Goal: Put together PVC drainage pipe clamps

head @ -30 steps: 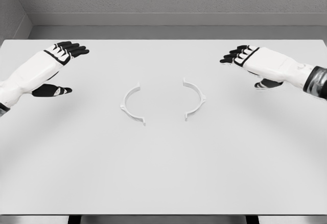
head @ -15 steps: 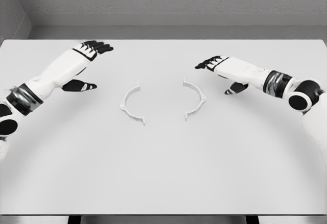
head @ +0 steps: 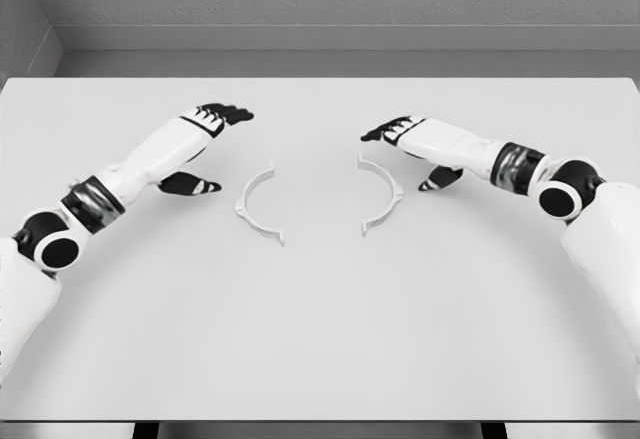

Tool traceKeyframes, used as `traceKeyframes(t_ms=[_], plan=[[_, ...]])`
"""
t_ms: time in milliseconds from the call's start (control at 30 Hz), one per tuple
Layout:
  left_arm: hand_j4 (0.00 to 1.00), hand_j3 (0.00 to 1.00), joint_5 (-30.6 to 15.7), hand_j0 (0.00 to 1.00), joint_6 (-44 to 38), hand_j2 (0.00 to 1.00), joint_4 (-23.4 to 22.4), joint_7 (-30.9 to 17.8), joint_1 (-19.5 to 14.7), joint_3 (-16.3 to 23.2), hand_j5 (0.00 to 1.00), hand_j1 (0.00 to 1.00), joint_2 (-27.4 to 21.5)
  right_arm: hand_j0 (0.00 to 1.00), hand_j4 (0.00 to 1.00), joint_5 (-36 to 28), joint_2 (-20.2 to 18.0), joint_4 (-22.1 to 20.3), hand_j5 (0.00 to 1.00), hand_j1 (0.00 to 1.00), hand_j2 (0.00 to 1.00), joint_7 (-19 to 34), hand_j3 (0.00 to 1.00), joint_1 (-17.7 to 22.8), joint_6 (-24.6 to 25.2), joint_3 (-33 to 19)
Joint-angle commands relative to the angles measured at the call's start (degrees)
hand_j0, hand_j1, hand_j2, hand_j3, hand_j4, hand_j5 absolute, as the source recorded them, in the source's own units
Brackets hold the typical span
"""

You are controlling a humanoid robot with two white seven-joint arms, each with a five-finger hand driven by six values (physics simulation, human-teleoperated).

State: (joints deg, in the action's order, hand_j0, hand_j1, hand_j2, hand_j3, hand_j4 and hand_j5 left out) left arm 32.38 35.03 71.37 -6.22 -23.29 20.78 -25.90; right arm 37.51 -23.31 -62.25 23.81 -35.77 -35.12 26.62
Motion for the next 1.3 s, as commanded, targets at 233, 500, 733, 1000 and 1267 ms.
traceKeyframes(t_ms=[233,500,733,1000,1267], plan=[[1.00,1.00,-0.7,1.00,0.0,1.00,-0.6,0.1,1.0,1.3,1.00,1.00,0.2,1.00,1.00,-0.6,-0.1,-2.7,1.00,1.00,1.00,0.2,1.00,0.2,0.1,1.2],[1.00,1.00,-0.6,1.00,0.0,1.00,-1.7,0.1,1.1,1.3,1.00,1.00,0.5,1.00,1.00,-0.6,0.5,-2.5,1.00,1.00,1.00,0.2,1.00,0.2,0.1,1.7],[1.00,1.00,-0.5,1.00,0.0,1.00,-2.4,0.1,1.0,1.8,1.00,1.00,0.7,1.00,1.00,-0.6,0.9,-2.7,1.00,1.00,1.00,0.2,1.00,0.0,0.1,2.5],[1.00,1.00,-0.6,1.00,0.0,1.00,-2.3,0.1,1.0,2.9,1.00,1.00,0.9,1.00,1.00,-0.6,2.0,-2.5,1.00,1.00,1.00,0.3,1.00,-0.2,0.1,2.9],[1.00,1.00,-0.6,1.00,0.0,1.00,-2.3,0.1,1.0,2.9,1.00,1.00,1.8,1.00,1.00,-0.5,3.0,-0.4,1.00,1.00,1.00,0.2,1.00,-1.3,0.1,3.3]])
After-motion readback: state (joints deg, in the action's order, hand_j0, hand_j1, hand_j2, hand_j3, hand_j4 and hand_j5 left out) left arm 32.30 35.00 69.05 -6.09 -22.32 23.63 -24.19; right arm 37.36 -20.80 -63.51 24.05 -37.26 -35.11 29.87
